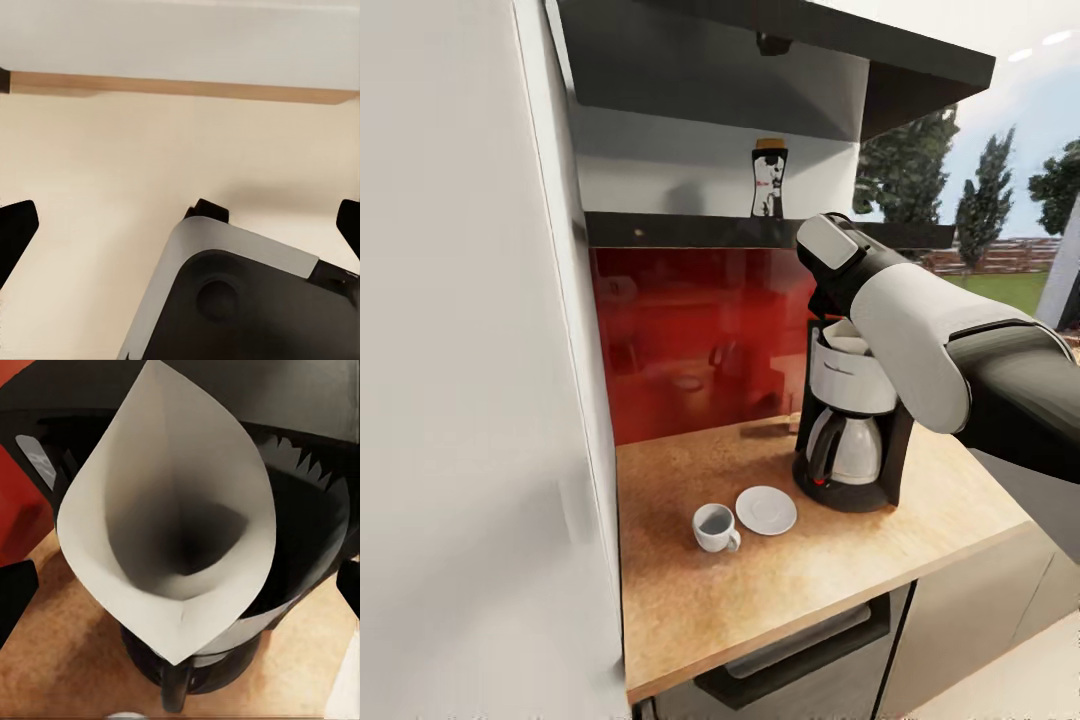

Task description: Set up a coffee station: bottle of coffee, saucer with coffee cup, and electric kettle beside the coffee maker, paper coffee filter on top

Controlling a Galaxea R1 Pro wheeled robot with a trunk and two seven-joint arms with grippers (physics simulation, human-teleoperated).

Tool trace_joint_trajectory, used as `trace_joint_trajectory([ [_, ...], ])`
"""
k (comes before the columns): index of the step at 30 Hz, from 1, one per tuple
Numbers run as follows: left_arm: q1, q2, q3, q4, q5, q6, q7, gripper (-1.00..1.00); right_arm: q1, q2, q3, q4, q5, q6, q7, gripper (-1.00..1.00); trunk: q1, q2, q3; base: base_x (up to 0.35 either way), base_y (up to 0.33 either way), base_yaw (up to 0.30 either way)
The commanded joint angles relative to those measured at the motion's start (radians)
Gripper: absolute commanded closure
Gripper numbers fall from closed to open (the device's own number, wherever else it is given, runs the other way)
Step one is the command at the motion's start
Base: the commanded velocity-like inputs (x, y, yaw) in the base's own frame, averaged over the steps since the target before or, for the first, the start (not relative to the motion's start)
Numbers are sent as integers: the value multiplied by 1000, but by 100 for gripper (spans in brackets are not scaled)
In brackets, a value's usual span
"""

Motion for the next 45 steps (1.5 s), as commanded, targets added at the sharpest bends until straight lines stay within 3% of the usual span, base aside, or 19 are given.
trace_joint_trajectory([
  [1, 0, 0, -2, -1, 8, -1, -1, -100, -1, 0, 8, -1, -8, 8, -5, -100, 0, -1, -1, -144, 0, 0],
  [26, 0, 0, -2, -1, 8, -1, -1, -100, -1, 0, 8, -2, -9, 13, 10, -100, 0, -1, -1, -197, 0, 0],
  [29, 0, 0, -2, -1, 8, -1, -1, -100, -1, 0, 7, -2, -9, 15, 32, -100, 0, -1, -1, -151, 0, 0],
  [34, 0, 0, -2, -1, 8, -1, -1, -100, -1, 0, 6, -3, -10, 18, 151, -100, 0, -1, -1, -64, 0, 0],
  [45, 0, 0, -2, -1, 8, -1, -1, -100, -1, 0, 5, -3, -10, 26, 201, -100, 0, -1, -1, -194, 0, 0],
])
